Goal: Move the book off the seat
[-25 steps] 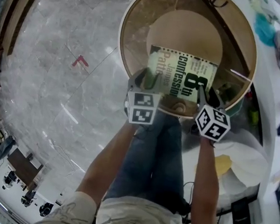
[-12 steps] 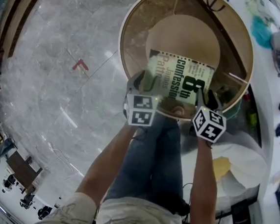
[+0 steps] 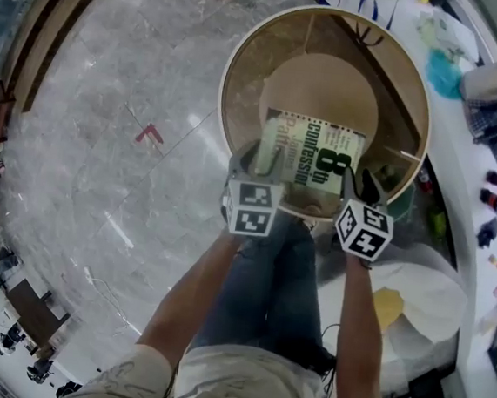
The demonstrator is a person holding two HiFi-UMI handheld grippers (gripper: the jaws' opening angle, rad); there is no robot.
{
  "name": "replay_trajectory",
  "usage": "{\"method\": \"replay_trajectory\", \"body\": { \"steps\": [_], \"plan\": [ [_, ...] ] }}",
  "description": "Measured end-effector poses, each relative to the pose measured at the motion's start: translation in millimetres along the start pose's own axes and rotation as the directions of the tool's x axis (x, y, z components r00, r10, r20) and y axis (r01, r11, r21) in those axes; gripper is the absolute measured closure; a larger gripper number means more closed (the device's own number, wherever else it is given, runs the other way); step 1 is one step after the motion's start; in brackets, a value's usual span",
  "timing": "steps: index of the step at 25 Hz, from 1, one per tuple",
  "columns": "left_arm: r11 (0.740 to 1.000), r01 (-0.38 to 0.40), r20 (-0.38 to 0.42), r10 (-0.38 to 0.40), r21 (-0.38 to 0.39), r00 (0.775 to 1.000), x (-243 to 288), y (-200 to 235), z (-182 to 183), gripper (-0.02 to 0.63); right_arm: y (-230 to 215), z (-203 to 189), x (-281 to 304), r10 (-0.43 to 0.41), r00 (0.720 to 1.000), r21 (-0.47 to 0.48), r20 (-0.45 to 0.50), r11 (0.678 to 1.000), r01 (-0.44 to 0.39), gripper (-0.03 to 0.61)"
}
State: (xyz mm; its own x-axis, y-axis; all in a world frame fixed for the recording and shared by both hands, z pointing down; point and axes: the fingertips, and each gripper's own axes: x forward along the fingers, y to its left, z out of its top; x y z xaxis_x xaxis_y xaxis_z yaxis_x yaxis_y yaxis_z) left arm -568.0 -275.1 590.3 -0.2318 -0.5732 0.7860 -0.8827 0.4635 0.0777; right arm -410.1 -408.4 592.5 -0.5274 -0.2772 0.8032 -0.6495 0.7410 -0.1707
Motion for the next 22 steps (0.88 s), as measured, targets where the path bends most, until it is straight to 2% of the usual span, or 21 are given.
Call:
{"method": "replay_trajectory", "body": {
  "steps": [6,13,16,19,22],
  "plan": [
    [1.000,0.003,0.085,-0.005,0.022,0.996,-67.7,-9.3,46.9,0.425,35.1,58.7,-65.5,0.064,0.992,-0.100,0.107,0.994,-0.054,0.416],
    [0.999,0.003,0.232,-0.010,0.034,0.973,-159.0,-24.2,111.9,0.426,70.8,133.1,-163.9,0.125,0.956,-0.211,0.264,0.975,-0.069,0.416],
    [0.999,-0.011,0.331,-0.007,0.052,0.944,-194.0,-29.2,151.6,0.426,78.2,165.7,-205.8,0.144,0.929,-0.248,0.342,0.967,-0.059,0.416],
    [0.997,-0.028,0.434,-0.004,0.067,0.901,-224.8,-33.4,195.0,0.426,82.5,198.7,-243.3,0.157,0.887,-0.261,0.433,0.964,-0.044,0.416],
    [0.996,-0.035,0.503,-0.009,0.078,0.864,-258.4,-40.8,223.8,0.428,87.4,217.2,-280.1,0.165,0.854,-0.261,0.494,0.965,-0.035,0.417]
  ]
}}
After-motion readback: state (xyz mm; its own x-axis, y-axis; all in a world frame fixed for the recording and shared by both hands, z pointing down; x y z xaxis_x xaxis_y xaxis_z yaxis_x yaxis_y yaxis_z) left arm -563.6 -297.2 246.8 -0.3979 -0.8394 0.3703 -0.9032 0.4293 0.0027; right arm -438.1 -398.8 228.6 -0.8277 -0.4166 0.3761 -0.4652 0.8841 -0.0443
